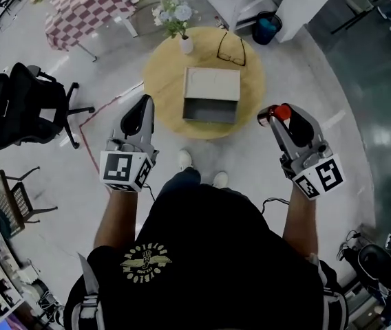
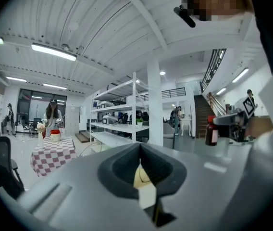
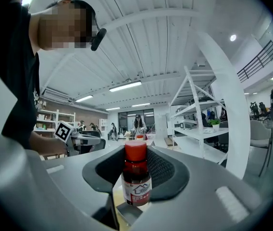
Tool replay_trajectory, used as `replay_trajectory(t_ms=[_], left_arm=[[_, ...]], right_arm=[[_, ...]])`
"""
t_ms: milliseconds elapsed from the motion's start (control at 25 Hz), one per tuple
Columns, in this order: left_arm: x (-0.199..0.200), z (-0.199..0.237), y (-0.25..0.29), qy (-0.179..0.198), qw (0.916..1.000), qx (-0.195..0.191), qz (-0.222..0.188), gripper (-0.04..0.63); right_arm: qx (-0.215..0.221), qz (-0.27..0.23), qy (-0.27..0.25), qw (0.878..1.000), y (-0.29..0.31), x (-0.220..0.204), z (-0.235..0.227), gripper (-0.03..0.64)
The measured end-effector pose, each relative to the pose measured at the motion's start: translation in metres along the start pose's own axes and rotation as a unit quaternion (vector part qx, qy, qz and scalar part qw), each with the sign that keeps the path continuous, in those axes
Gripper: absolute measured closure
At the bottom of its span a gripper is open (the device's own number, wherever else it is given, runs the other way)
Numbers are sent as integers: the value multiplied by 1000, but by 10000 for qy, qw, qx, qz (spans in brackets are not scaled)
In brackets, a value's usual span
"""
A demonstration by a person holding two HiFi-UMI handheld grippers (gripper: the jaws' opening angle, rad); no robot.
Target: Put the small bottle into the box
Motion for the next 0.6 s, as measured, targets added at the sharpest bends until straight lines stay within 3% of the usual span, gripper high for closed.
replay_trajectory(t_ms=[320,600], left_arm=[[-25,51,60,-4,9981,-597,159,595],[-49,70,95,55,9928,-1166,261,595]], right_arm=[[-331,215,74,9992,76,-27,4,466],[-824,327,127,9960,102,-52,5,466]])
Point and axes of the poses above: the fingertips, and each gripper's own axes: y forward along the fingers, z to its left, x out of its top, the point moved 8 cm from there along -y, backward along the fingers, and after that the axes turned 3 degrees about y, right-handed, at the moved point
